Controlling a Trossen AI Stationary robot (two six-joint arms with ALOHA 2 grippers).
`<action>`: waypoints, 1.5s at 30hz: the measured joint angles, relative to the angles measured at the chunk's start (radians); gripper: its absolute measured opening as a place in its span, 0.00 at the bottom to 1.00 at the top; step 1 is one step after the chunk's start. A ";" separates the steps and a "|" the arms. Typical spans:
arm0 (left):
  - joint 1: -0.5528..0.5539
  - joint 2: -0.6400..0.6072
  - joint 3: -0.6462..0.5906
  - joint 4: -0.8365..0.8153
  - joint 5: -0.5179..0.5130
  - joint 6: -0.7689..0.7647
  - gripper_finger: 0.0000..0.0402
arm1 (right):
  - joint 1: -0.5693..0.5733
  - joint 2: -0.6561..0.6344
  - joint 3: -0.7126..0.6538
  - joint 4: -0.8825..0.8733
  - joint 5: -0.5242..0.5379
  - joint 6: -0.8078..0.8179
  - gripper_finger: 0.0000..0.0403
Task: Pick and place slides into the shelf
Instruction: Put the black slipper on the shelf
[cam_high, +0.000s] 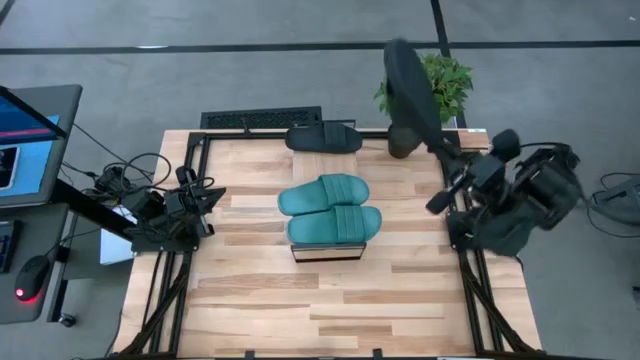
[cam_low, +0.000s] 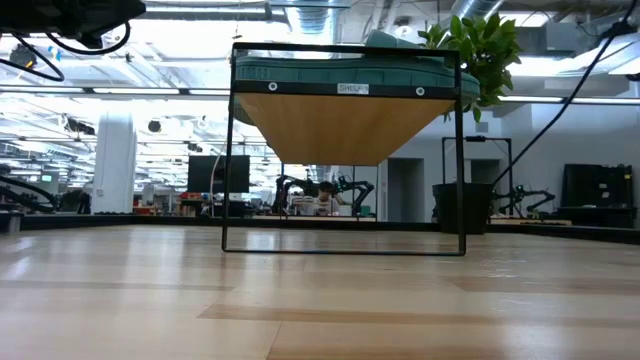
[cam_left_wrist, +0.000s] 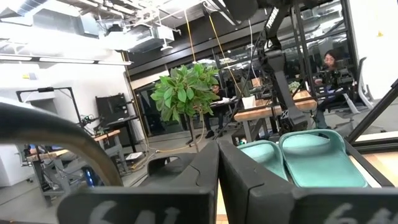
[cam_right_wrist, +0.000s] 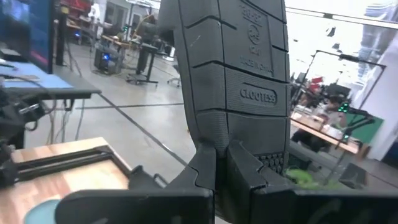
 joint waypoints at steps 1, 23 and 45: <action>0.000 0.000 0.000 0.000 0.000 0.000 0.00 | -0.004 0.012 0.045 0.000 0.000 -0.033 0.01; 0.000 0.000 0.000 -0.008 0.001 -0.106 0.00 | -0.466 0.023 0.201 0.959 -1.065 -0.999 0.01; 0.001 0.000 0.000 -0.070 0.048 -0.091 0.00 | -0.895 -0.208 -0.902 2.127 -1.579 -0.601 0.00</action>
